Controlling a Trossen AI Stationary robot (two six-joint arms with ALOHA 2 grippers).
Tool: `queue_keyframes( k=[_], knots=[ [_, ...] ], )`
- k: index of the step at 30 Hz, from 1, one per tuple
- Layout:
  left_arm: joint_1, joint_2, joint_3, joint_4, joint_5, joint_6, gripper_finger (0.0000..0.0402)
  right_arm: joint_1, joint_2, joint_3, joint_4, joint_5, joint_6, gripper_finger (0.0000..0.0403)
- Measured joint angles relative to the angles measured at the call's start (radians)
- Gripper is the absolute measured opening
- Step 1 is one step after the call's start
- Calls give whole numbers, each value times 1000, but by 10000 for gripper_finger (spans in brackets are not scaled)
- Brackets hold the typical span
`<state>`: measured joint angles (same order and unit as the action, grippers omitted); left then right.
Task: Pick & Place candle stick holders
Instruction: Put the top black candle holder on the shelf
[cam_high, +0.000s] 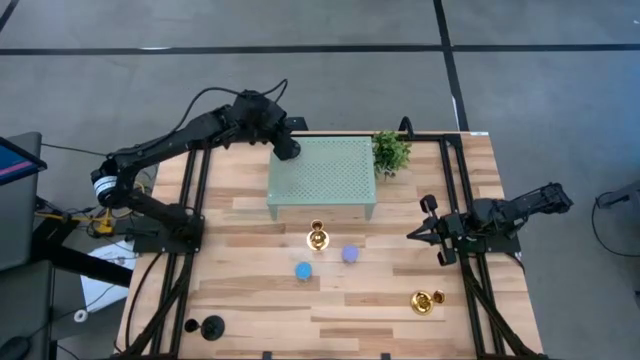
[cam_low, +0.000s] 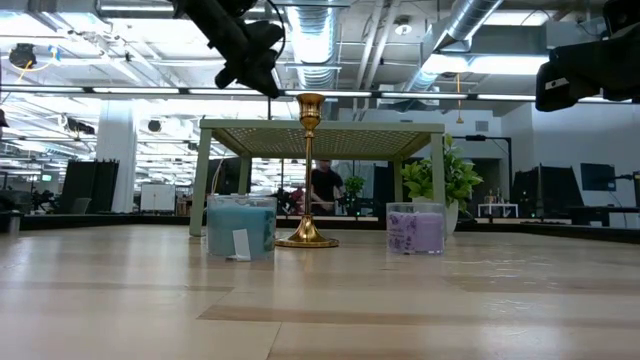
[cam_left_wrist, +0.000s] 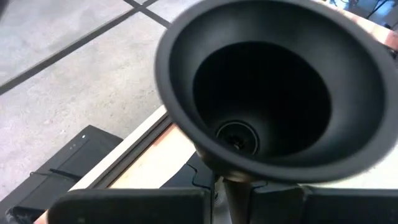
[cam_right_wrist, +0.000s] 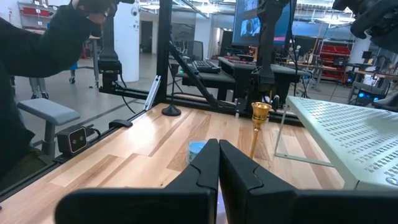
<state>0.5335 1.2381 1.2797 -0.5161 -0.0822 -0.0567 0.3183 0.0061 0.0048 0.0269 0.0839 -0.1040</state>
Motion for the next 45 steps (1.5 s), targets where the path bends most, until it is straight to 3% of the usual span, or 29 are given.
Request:
queue_keyframes(
  k=[15,22,29,45],
  knots=[
    [0,0,-4,9,-4,-3,12,0,0,0,1,0,0,0],
    [-18,-5,-96,111,-6,1,12,0,0,0,4,0,0,0],
    [-16,-7,-105,137,-3,0,12,0,0,0,3,0,0,0],
    [-16,-9,-107,133,-42,0,104,-1,0,0,3,0,0,0]
  ],
)
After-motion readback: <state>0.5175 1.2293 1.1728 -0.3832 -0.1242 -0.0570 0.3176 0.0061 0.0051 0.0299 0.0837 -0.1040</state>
